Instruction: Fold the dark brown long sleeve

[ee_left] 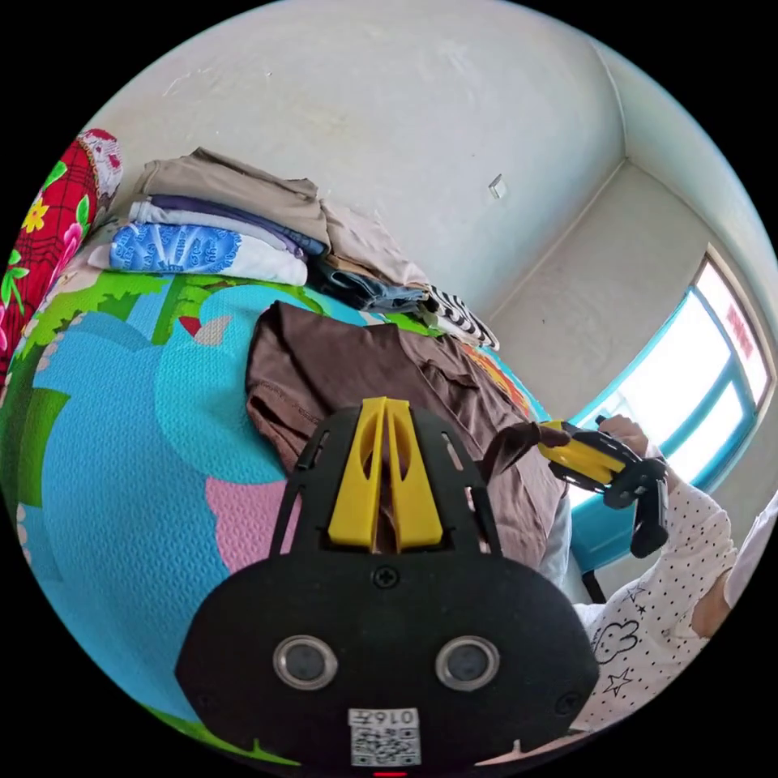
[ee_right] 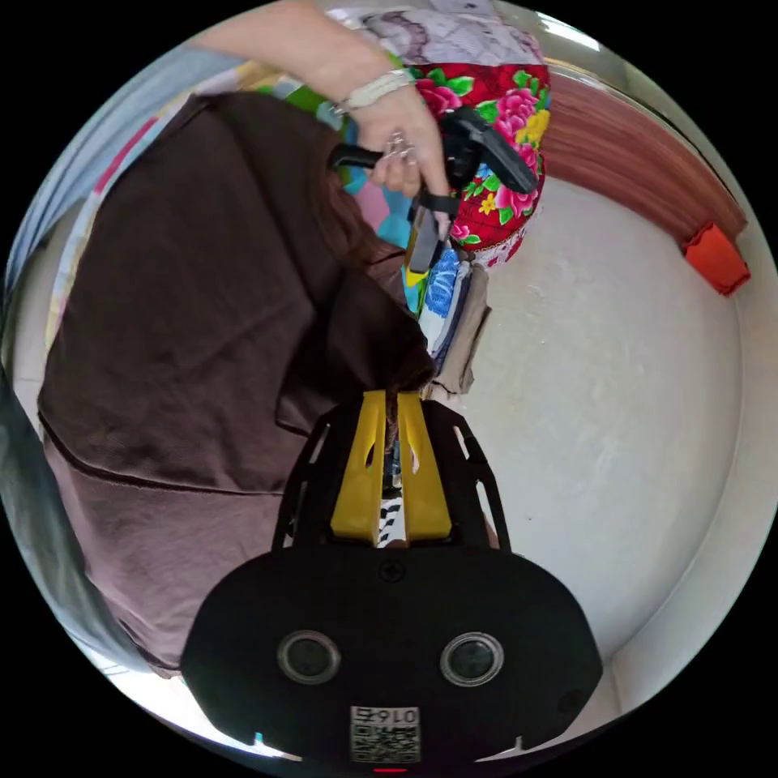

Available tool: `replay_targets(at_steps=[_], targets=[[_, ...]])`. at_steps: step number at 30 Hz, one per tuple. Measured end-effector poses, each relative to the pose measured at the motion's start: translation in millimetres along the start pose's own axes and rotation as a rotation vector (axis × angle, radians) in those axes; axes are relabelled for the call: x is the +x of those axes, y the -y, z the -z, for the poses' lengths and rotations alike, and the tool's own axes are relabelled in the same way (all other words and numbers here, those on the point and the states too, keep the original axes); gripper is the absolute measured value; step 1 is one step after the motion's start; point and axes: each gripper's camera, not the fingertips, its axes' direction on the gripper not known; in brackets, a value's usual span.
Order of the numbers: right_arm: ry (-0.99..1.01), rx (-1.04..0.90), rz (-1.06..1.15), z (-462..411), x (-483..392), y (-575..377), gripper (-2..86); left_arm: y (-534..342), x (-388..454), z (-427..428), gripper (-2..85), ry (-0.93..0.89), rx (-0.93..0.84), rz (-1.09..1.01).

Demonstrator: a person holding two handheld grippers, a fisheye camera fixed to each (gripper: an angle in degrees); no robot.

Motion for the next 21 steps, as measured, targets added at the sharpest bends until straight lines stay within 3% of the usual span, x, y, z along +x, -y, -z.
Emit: replay_targets(at_steps=[3, 6, 8, 12, 15, 21], targets=[[-0.043, -0.025, -0.011, 0.9, -21.0, 0.8, 1.1, -0.3, 34.0, 0.7, 2.3, -0.147, -0.036, -0.166], [0.151, -0.003, -0.149, 8.9, 2.3, -6.2, 1.2, -6.5, 88.6, 4.2, 8.8, -0.299, -0.086, -0.422], [0.266, 0.036, -0.181, 12.9, 7.7, -11.1, 1.3, -16.9, 123.9, 7.6, 11.4, -0.280, -0.075, -0.556], [0.247, 0.039, -0.177, 10.5, -0.6, -13.3, 1.6, -51.2, 192.1, -1.1, 10.2, -0.118, -0.120, -0.855], [0.273, 0.066, -0.184, 8.6, -3.6, -18.7, 2.2, -62.8, 214.1, -11.8, 2.0, 0.076, -0.109, -0.893], [0.341, 0.055, -0.294, -10.8, -4.2, -45.0, 8.2, -60.6, 212.0, 19.8, -0.8, -0.090, 0.003, -0.873]])
